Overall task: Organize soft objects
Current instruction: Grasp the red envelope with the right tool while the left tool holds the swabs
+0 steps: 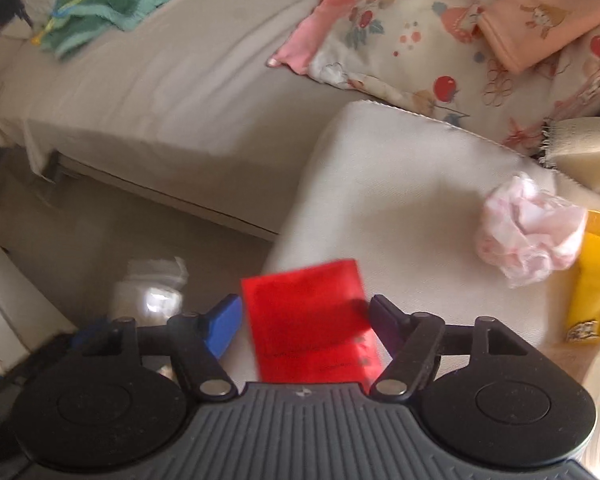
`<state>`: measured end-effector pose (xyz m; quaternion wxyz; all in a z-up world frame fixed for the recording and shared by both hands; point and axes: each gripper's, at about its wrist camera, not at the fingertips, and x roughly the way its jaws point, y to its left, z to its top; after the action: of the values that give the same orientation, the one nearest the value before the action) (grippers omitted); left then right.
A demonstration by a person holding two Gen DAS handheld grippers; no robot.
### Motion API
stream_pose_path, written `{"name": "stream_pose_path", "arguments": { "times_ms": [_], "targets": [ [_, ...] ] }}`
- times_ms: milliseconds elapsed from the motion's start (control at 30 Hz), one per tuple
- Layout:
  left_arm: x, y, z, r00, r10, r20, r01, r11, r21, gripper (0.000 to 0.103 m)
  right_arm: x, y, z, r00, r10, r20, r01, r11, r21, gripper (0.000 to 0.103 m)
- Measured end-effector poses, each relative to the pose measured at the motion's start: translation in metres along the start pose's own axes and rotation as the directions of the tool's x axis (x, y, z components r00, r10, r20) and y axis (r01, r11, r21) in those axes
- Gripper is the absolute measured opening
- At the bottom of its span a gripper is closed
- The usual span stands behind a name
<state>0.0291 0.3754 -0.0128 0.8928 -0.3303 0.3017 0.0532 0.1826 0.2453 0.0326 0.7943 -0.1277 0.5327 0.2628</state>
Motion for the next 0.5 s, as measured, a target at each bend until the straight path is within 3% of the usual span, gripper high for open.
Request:
{"name": "stream_pose_path", "arguments": {
  "times_ms": [233,367,500],
  "targets": [
    [-0.002,0.006,-0.001,1.000,-0.002,0.004,0.002,1.000,-0.014,0.076,-0.009,-0.012,-0.018,1.000,0.027,0.004,-0.027,0.998,-0.050,0.072],
    [-0.005,0.007,0.001,1.000,0.003,0.014,-0.003,1.000,-0.017,0.076,-0.009,0.001,-0.014,0.992,0.121,-0.036,-0.121,0.993,-0.009,0.074],
    [-0.006,0.010,0.001,1.000,0.010,0.015,-0.009,1.000,-0.021,0.076,-0.004,0.017,-0.012,1.000,0.031,0.006,-0.030,0.996,-0.078,0.073]
  ]
}}
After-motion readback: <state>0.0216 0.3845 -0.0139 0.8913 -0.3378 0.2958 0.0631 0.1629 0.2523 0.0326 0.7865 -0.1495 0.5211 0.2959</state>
